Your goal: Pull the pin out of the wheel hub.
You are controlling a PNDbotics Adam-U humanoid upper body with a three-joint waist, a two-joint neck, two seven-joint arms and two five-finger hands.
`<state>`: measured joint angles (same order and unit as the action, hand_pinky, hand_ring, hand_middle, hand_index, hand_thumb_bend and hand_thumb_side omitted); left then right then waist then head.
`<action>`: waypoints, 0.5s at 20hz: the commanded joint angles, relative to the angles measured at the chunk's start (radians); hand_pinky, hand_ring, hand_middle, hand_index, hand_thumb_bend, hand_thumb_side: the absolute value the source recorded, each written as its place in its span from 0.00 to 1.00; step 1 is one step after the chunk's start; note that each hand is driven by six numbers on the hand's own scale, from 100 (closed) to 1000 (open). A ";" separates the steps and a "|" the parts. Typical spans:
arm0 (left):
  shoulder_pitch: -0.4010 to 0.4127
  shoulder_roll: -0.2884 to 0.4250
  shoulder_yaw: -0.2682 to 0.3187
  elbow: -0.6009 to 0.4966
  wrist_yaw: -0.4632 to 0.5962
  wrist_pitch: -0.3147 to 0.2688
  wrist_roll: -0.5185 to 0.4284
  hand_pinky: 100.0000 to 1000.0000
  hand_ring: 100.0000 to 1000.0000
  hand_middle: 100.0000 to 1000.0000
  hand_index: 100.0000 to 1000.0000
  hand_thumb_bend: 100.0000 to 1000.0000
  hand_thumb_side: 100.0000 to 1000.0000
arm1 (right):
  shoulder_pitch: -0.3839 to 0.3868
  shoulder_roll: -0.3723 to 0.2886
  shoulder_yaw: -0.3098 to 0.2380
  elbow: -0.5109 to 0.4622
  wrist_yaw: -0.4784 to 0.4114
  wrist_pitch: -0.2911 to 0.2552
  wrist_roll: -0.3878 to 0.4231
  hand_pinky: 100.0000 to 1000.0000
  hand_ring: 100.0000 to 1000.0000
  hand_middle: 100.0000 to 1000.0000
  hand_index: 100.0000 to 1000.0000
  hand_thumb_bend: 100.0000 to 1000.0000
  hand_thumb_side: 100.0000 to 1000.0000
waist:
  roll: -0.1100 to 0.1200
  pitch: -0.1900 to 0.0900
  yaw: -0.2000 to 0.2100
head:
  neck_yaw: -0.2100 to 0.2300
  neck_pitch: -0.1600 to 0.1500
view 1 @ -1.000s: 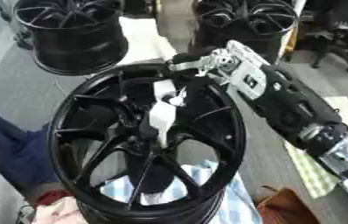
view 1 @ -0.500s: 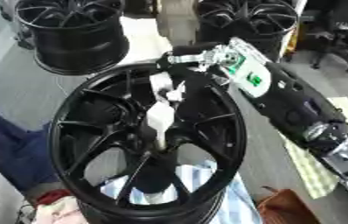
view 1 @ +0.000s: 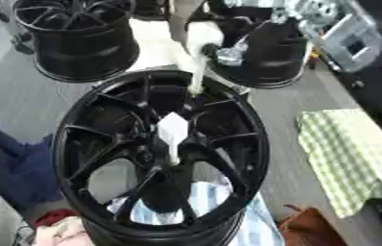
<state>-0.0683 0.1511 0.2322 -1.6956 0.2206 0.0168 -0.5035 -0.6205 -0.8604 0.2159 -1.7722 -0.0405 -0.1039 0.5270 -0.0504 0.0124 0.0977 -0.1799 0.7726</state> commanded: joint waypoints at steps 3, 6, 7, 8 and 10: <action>-0.004 0.022 0.019 -0.023 -0.006 -0.005 0.016 0.65 1.00 0.62 0.79 0.00 0.83 | 0.301 -0.124 -0.203 -0.179 -0.012 0.030 -0.233 0.73 0.60 0.44 0.65 0.00 0.41 | 0.002 0.000 -0.016 | 0.023 -0.003; -0.006 0.020 0.024 -0.025 -0.007 -0.006 0.021 0.65 1.00 0.62 0.79 0.00 0.83 | 0.503 -0.060 -0.276 -0.182 0.108 0.054 -0.362 0.75 0.66 0.58 0.79 0.00 0.46 | 0.004 0.006 -0.021 | 0.030 -0.003; -0.007 0.019 0.026 -0.025 -0.007 -0.006 0.022 0.65 1.00 0.62 0.79 0.00 0.83 | 0.563 -0.022 -0.297 -0.159 0.156 0.070 -0.395 0.76 0.70 0.68 0.86 0.00 0.49 | 0.005 0.007 -0.022 | 0.030 -0.003; -0.009 0.018 0.027 -0.025 -0.007 -0.006 0.024 0.65 1.00 0.62 0.79 0.00 0.83 | 0.609 0.018 -0.318 -0.124 0.202 0.087 -0.424 0.77 0.73 0.74 0.90 0.03 0.52 | 0.006 0.009 -0.021 | 0.028 -0.003; -0.011 0.015 0.030 -0.025 -0.006 -0.006 0.028 0.65 1.00 0.62 0.79 0.00 0.83 | 0.676 0.116 -0.369 -0.005 0.253 0.138 -0.503 0.79 0.76 0.83 0.94 0.15 0.55 | 0.008 0.009 -0.020 | 0.028 -0.003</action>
<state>-0.0686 0.1509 0.2544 -1.6962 0.2141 0.0119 -0.4805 0.0559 -0.7694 -0.1094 -1.8185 0.1696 0.0135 0.0678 -0.0437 0.0253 0.0764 -0.1524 0.7726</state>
